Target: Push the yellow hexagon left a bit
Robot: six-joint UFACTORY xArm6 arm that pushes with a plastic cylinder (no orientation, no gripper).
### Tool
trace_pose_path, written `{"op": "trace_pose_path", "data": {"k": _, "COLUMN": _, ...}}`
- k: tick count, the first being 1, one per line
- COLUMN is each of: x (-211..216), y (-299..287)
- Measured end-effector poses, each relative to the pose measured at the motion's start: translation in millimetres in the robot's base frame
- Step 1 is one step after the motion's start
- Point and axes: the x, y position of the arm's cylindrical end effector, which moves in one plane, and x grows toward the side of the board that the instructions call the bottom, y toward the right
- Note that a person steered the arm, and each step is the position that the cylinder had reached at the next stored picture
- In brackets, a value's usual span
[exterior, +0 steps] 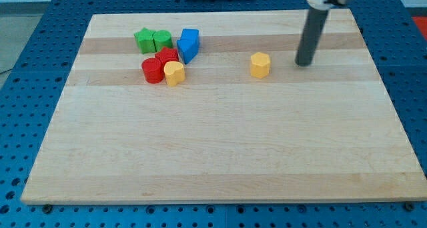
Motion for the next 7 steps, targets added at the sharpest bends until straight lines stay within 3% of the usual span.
{"op": "trace_pose_path", "data": {"k": 2, "x": 14, "y": -98}}
{"op": "trace_pose_path", "data": {"k": 4, "x": 14, "y": -14}}
{"op": "trace_pose_path", "data": {"k": 5, "x": 42, "y": -9}}
{"op": "trace_pose_path", "data": {"k": 7, "x": 53, "y": -127}}
